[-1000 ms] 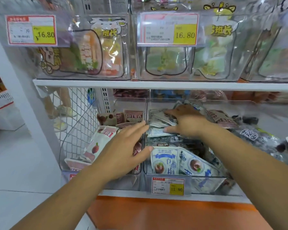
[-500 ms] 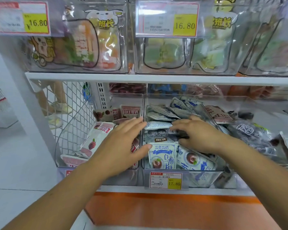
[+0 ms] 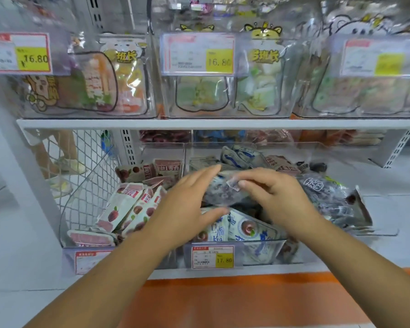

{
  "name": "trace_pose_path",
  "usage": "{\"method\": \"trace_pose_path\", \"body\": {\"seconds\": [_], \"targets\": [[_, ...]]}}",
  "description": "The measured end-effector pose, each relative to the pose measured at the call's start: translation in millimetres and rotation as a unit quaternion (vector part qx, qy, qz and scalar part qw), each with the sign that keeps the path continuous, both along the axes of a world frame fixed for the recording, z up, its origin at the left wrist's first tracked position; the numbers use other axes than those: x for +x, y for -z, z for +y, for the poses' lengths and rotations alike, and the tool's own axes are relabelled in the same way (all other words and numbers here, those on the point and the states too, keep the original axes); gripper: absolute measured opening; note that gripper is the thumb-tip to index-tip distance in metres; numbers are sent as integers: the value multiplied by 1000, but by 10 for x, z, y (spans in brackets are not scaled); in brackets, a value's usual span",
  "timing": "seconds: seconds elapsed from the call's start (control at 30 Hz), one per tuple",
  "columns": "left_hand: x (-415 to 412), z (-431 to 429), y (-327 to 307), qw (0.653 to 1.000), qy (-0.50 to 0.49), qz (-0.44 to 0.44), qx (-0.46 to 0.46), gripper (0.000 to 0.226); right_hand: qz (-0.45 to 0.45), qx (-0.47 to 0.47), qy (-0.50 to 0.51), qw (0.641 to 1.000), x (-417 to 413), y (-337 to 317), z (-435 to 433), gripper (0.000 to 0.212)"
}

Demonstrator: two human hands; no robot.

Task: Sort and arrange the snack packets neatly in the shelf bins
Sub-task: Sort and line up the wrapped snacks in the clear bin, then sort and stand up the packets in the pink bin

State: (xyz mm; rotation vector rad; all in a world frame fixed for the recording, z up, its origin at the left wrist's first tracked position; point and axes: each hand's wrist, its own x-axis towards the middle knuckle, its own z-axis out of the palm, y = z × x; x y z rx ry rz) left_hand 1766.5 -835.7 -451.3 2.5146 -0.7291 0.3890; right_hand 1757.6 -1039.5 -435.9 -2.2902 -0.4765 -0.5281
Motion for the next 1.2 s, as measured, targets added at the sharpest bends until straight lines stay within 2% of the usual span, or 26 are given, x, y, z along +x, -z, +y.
{"method": "trace_pose_path", "body": {"seconds": [0.1, 0.17, 0.2, 0.3, 0.4, 0.47, 0.53, 0.6, 0.63, 0.7, 0.73, 0.8, 0.83, 0.9, 0.93, 0.97, 1.07, 1.2], "targets": [[-4, -246, -43, 987, 6, 91, -131, 51, 64, 122, -29, 990, -195, -67, -89, 31], [10, -402, -31, 970, 24, 141, -198, 38, 111, 121, -50, 985, -291, -34, -210, 52], [11, -480, -29, 964, 34, 158, -213, 39, 115, 108, -42, 987, -325, -16, -288, 59], [23, -639, -39, 963, 42, 171, -203, 52, 62, 110, 24, 992, -355, -37, -593, 70], [65, -565, -52, 988, 17, 97, -117, 54, 12, 153, 112, 982, -283, -71, -926, 61], [102, -414, -25, 999, -16, 28, -32, 51, 24, 83, 186, 979, -159, -4, -1133, 45], [140, -244, 8, 999, -36, -14, 1, 47, 31, -104, 278, 954, -13, 144, -1297, 36], [183, -82, 18, 998, -46, -38, 6, 44, 43, -239, 293, 925, 116, 266, -1332, 54], [201, -2, 22, 998, -52, -45, 8, 44, 73, -275, 281, 917, 168, 296, -1315, 60], [221, 149, 34, 997, -64, -48, 17, 44, 164, -322, 265, 894, 252, 325, -1240, 55], [220, 211, 45, 996, -70, -43, 24, 45, 181, -334, 280, 882, 267, 304, -1193, 54], [203, 310, 76, 997, -72, -21, 36, 49, 133, -363, 326, 863, 238, 189, -1099, 56], [196, 351, 93, 997, -70, -7, 38, 51, 65, -345, 327, 877, 182, 94, -1022, 57], [174, 419, 123, 997, -59, 20, 47, 58, -46, -232, 215, 948, 61, -54, -785, 48], [171, 453, 140, 997, -49, 31, 53, 63, -34, -175, 126, 976, 12, -115, -606, 37], [166, 487, 155, 997, -39, 39, 56, 69, 2, -163, 46, 986, -14, -128, -422, 28], [154, 576, 192, 997, -20, 50, 60, 81, 149, -260, -72, 951, 125, 1, 16, 29], [125, 632, 207, 997, -11, 46, 63, 83, 222, -349, -71, 908, 581, 145, 301, 50]]}}
